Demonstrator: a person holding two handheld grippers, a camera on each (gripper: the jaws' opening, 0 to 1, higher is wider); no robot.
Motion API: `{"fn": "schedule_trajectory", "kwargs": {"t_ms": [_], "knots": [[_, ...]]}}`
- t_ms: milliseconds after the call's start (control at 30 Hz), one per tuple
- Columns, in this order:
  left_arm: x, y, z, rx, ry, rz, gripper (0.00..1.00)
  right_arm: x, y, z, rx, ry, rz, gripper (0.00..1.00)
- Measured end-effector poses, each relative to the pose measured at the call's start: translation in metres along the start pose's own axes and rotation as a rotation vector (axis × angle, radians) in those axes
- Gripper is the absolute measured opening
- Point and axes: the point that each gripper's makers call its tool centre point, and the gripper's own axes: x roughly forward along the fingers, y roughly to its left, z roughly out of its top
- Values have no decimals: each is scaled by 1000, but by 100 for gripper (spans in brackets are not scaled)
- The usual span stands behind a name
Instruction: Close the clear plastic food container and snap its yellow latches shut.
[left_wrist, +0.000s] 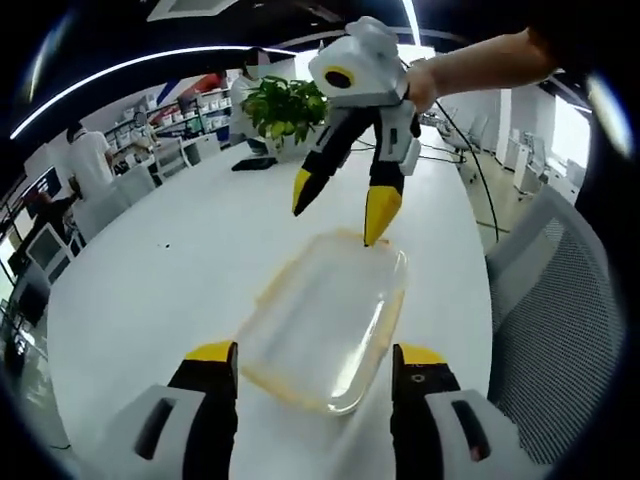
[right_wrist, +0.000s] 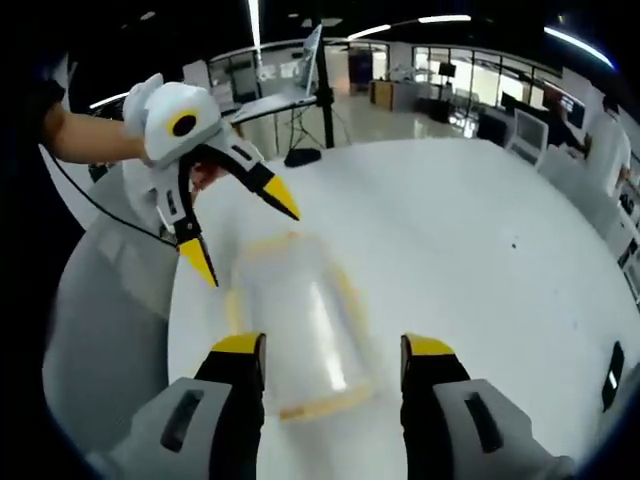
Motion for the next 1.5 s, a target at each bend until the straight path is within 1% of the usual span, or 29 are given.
{"fn": "schedule_trajectory", "kwargs": {"t_ms": [67, 100, 267, 467, 767, 867, 967, 1067, 1133, 1367, 1500], "knots": [[0, 1, -3, -14, 0, 1, 59, -1, 4, -2, 5, -15, -7, 53], [0, 1, -5, -20, 2, 3, 59, -2, 4, -4, 5, -29, -34, 54], [-1, 2, -13, -47, 10, 14, 59, -6, 10, -10, 18, -62, -74, 55], [0, 1, -21, -76, 14, 24, 58, -7, 17, -20, 27, -76, -112, 56], [4, -2, -31, -111, 22, 40, 56, 1, 26, -35, 57, -87, -158, 60], [6, -2, -33, -121, 22, 46, 53, 4, 25, -38, 82, -91, -176, 59], [8, -2, -33, -119, 22, 50, 48, 5, 22, -38, 95, -96, -196, 57], [11, -2, -32, -121, 19, 41, 48, 4, 17, -39, 101, -97, -214, 53], [13, -3, -32, -115, 23, 39, 48, 5, 16, -39, 102, -98, -214, 54], [16, 3, -31, -129, 17, 45, 48, 5, 11, -37, 112, -107, -218, 54], [19, 9, -31, -148, 13, 50, 49, 8, 5, -35, 110, -106, -216, 54]]}}
